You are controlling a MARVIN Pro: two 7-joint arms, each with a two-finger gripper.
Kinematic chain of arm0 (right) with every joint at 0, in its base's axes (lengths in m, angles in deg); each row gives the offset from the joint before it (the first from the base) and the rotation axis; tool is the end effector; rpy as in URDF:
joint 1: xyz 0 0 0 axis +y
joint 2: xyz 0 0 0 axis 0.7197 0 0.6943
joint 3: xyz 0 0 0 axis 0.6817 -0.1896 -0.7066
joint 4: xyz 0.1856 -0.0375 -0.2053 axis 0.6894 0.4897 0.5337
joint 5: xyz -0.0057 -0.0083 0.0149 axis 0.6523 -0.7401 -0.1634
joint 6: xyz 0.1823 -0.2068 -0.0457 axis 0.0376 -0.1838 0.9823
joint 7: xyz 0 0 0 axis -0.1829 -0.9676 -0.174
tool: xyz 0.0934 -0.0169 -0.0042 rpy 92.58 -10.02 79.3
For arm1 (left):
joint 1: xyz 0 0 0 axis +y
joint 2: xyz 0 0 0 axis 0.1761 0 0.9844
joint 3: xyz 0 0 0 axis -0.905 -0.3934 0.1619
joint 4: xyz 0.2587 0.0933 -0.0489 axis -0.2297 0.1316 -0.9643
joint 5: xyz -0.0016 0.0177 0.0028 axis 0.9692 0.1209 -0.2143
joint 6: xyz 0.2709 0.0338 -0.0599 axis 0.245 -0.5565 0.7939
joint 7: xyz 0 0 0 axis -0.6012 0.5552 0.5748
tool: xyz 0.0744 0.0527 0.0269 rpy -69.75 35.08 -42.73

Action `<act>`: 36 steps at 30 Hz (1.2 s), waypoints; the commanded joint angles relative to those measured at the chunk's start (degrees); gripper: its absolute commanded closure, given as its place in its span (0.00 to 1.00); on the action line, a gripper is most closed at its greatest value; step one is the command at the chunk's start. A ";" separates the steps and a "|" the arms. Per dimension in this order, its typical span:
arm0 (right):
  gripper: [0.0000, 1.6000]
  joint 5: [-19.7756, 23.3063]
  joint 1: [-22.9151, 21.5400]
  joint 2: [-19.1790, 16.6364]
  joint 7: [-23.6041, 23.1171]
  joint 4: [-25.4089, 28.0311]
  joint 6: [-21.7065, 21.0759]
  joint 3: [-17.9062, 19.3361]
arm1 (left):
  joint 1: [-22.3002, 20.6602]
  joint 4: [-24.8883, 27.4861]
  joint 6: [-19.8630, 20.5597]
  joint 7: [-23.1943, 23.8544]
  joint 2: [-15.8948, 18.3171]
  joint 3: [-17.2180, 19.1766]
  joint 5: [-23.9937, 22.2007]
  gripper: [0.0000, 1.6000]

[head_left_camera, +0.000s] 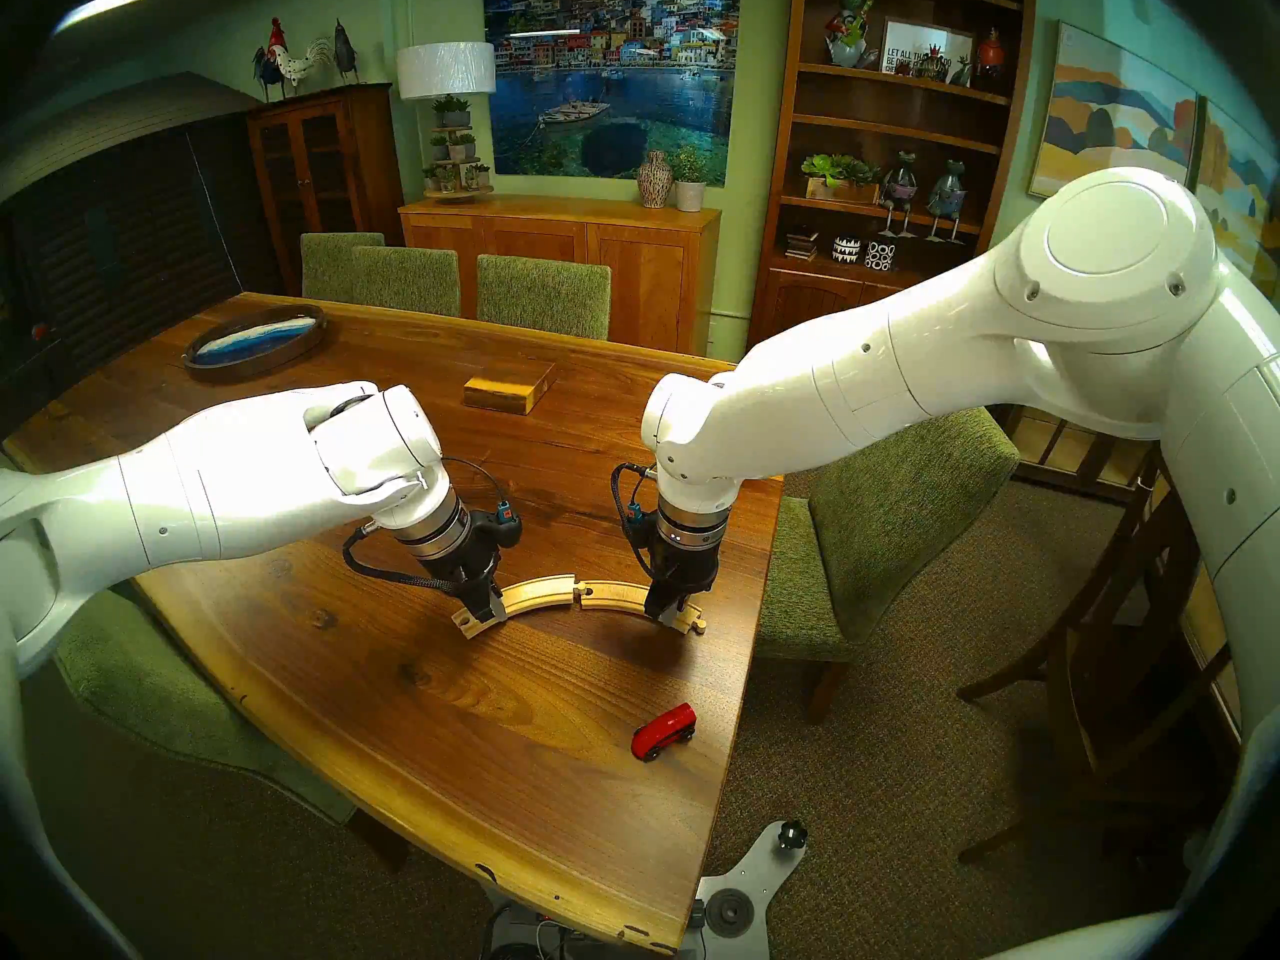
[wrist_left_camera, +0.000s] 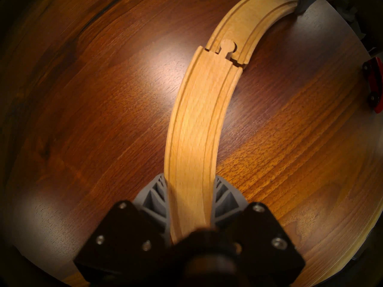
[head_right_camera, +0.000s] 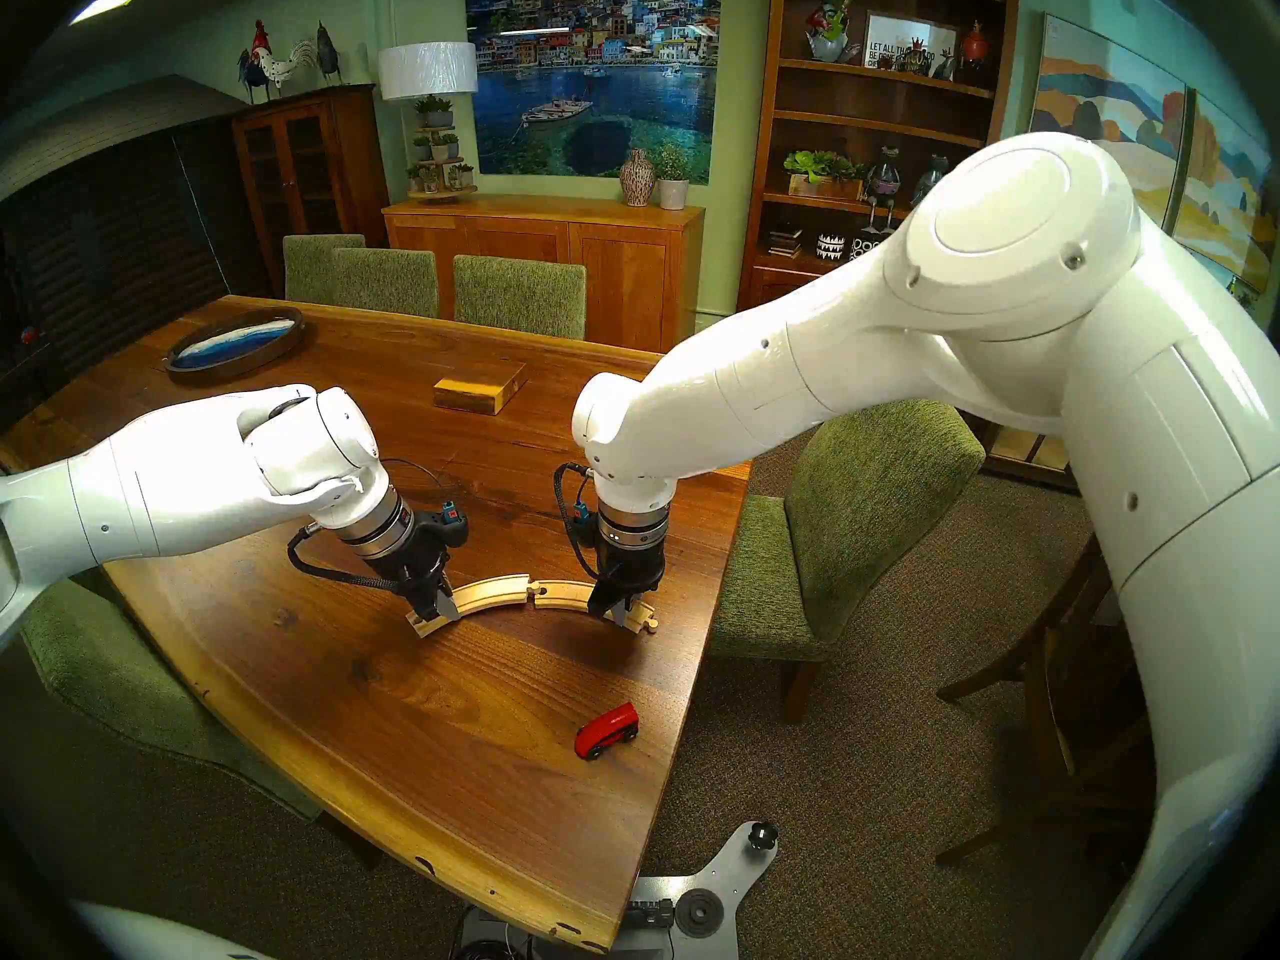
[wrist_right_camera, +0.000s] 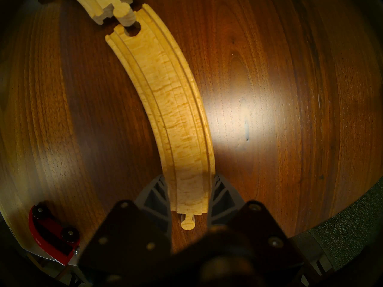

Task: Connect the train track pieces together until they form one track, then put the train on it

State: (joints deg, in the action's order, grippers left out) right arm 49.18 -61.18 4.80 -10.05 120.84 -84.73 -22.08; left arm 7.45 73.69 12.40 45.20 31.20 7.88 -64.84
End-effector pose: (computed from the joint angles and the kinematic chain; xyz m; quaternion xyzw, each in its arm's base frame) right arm 0.4332 0.1362 -0.2104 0.8754 0.4826 0.0255 0.0040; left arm 0.4089 0.0484 -0.2190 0.8526 -0.5069 0.1174 0.0487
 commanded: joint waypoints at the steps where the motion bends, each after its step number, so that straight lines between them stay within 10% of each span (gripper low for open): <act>1: 1.00 -0.08 -0.32 -0.13 0.14 -0.35 0.05 0.02 | -1.77 0.40 -0.10 0.06 -0.20 1.22 0.11 1.00; 33: 1.00 -0.08 -0.32 -0.13 0.14 -0.35 0.05 0.02 | -1.83 -0.27 0.17 -0.09 -1.17 1.08 0.07 1.00; 36: 1.00 -0.08 -0.32 -0.13 0.14 -0.35 0.05 0.02 | -1.82 -0.34 0.29 -0.07 -1.18 1.14 -0.01 0.75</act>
State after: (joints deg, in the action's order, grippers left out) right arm 49.17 -61.18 4.80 -10.05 120.83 -84.73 -22.09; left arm 7.45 73.44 12.43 45.12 30.19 7.80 -64.92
